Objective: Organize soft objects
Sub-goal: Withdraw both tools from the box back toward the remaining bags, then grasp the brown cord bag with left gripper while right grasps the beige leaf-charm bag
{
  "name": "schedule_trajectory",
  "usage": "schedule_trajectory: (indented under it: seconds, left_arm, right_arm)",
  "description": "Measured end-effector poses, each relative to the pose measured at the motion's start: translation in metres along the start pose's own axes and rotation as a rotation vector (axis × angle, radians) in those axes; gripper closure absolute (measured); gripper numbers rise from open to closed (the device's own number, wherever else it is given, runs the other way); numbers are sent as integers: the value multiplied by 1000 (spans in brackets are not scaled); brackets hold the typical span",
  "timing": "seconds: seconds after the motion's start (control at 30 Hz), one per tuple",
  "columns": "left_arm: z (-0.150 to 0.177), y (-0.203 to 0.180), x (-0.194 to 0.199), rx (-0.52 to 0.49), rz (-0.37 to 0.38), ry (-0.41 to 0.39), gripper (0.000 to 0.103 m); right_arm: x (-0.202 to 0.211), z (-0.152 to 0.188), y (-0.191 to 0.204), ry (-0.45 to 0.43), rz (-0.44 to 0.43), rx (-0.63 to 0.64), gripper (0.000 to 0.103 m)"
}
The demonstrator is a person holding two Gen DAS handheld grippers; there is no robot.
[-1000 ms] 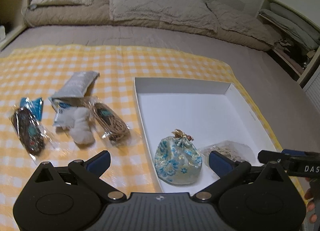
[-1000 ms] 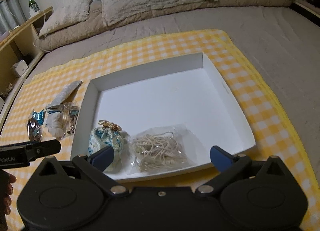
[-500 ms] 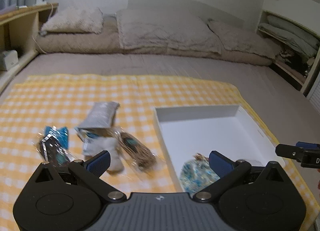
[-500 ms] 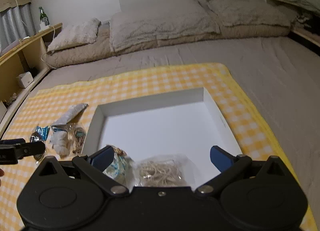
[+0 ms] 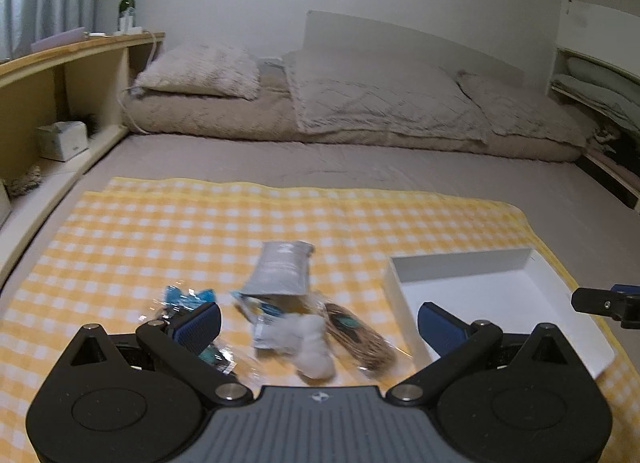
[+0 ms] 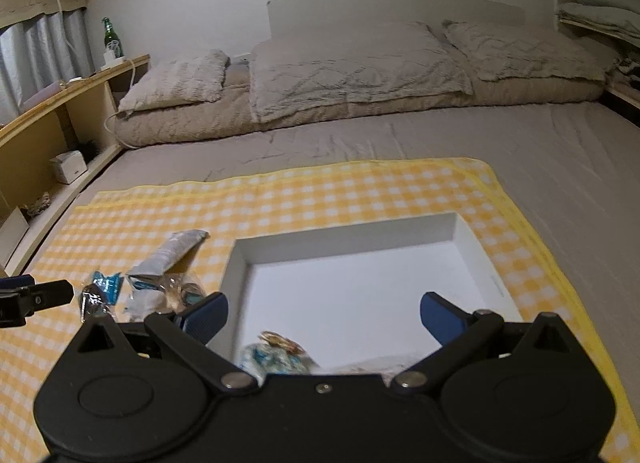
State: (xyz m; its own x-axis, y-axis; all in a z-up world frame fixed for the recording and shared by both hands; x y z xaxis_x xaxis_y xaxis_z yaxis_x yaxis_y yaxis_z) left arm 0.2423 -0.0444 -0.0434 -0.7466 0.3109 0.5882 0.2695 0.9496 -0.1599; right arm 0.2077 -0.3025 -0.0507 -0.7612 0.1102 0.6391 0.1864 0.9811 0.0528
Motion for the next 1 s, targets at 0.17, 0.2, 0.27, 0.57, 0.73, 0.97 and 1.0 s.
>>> schedule_trajectory:
  seconds: [0.17,0.2,0.27,0.57,0.73,0.97,1.0]
  left_arm:
    - [-5,26,1,37,-36,-13,0]
    - [-6,31,1,44,-44,-15,0]
    - [-7,40,1,57,-63,-20,0]
    - [-6,87,-10,137,-142,4,0]
    - [1,103,-25,201,-146,56,0]
    - [16,118,-56,331,-140,149,0]
    - [17,119,-61,329,-149,157,0]
  right_arm:
    - [-7,-9,25,-8,-23,18,0]
    - [-9,-11,31,-8,-27,20,0]
    - [-12,-14,42,-7,-37,23,0]
    - [-29,-25,94,-9,-80,50,0]
    - [-46,-30,120,4,-93,85,0]
    - [-77,-33,155,19,-93,200,0]
    - [-82,-32,160,23,-93,222,0]
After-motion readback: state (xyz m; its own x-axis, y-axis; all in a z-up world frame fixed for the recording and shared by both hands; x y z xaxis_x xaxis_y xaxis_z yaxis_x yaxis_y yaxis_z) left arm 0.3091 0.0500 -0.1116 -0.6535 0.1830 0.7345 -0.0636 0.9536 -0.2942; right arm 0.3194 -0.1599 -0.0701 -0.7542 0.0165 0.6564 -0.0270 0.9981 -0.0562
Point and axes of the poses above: each gripper's, at about its wrist camera, not at the fingertips, and x roughly against the way its jaws point, y to its left, z to its underside, the point moved 3 cm from there along -x, roughly the way its jaws point, and after that the axes turned 8 degrees about z, right-handed, at the moved point
